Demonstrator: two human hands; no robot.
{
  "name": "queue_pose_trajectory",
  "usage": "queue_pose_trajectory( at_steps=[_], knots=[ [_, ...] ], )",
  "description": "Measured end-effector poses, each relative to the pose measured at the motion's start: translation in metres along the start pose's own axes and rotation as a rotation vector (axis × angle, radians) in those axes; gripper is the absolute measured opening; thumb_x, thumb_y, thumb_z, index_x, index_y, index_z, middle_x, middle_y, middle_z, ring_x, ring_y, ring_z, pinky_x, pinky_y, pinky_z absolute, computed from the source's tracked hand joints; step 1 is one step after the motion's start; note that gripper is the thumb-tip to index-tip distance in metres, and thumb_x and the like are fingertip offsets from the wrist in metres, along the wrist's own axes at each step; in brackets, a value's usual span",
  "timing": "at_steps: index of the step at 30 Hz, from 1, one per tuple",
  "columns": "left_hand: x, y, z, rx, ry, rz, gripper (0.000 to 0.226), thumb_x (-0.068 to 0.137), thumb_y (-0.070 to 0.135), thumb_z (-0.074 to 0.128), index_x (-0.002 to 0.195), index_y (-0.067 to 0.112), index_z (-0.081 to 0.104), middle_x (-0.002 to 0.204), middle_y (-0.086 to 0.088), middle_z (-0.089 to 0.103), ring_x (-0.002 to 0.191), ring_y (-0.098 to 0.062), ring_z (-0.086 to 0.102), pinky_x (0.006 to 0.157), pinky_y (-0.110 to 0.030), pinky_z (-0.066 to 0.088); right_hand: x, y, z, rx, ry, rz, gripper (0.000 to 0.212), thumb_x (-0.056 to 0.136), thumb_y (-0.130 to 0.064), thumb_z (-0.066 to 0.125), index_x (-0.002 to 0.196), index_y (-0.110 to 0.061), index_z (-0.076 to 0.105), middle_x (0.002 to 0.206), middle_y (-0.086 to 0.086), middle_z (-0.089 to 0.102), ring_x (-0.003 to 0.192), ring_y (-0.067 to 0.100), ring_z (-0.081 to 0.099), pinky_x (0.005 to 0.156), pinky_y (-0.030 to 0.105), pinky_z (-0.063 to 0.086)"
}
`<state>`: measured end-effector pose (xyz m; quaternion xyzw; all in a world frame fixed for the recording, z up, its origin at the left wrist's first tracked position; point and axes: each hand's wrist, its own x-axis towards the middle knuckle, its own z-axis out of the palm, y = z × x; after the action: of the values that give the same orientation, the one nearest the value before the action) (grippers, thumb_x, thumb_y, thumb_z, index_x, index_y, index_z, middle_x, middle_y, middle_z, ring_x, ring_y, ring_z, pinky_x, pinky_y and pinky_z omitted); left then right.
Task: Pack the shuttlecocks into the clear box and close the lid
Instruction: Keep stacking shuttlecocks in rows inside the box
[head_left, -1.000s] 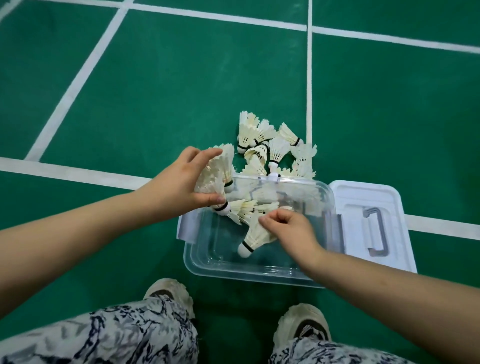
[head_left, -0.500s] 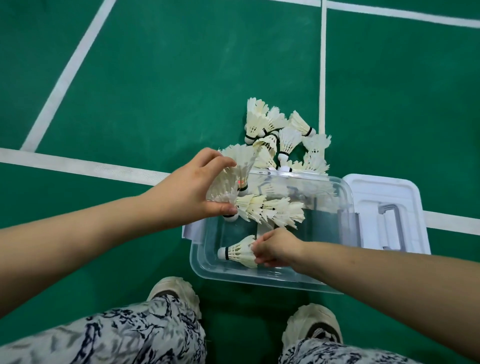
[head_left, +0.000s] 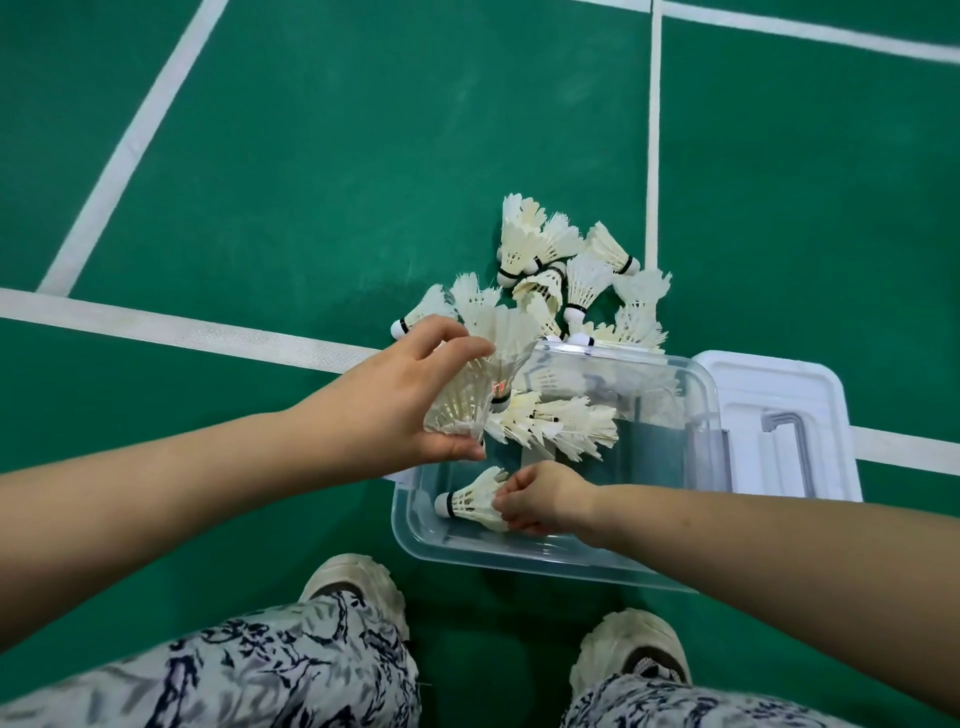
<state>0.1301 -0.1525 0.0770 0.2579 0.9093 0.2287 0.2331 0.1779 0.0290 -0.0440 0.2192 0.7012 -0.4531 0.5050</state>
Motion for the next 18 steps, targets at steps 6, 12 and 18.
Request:
queue_pose_trajectory(
  at_steps=[6, 12, 18],
  knots=[
    [0.0, 0.002, 0.003, 0.016, -0.021, -0.011, 0.085, 0.069, 0.056, 0.065, 0.141, 0.031, 0.026, 0.138, 0.008, 0.024, 0.111, -0.011, 0.046, 0.091, -0.016, 0.03, -0.024, -0.014, -0.026, -0.134, 0.123, -0.154, 0.02, 0.085, -0.029, 0.066, 0.073, -0.017, 0.056, 0.069, 0.001, 0.057, 0.066, 0.015, 0.052, 0.062, 0.025, 0.046],
    [0.005, 0.011, 0.007, 0.043, -0.041, 0.022, 0.085, 0.071, 0.055, 0.065, 0.141, 0.028, 0.026, 0.138, 0.006, 0.026, 0.111, -0.013, 0.047, 0.092, -0.019, 0.034, -0.058, -0.031, -0.051, -0.252, 0.472, -0.493, 0.02, 0.082, -0.027, 0.066, 0.072, -0.025, 0.049, 0.067, -0.008, 0.054, 0.062, 0.009, 0.049, 0.064, 0.027, 0.041],
    [0.013, 0.022, 0.015, 0.09, -0.061, 0.077, 0.083, 0.071, 0.053, 0.067, 0.14, 0.024, 0.029, 0.137, 0.004, 0.029, 0.117, -0.013, 0.044, 0.096, -0.019, 0.033, -0.084, -0.025, -0.062, -0.415, 0.654, -0.693, 0.05, 0.082, -0.032, 0.066, 0.126, -0.03, 0.042, 0.114, -0.008, 0.042, 0.092, 0.01, 0.051, 0.084, 0.028, 0.044]
  ],
)
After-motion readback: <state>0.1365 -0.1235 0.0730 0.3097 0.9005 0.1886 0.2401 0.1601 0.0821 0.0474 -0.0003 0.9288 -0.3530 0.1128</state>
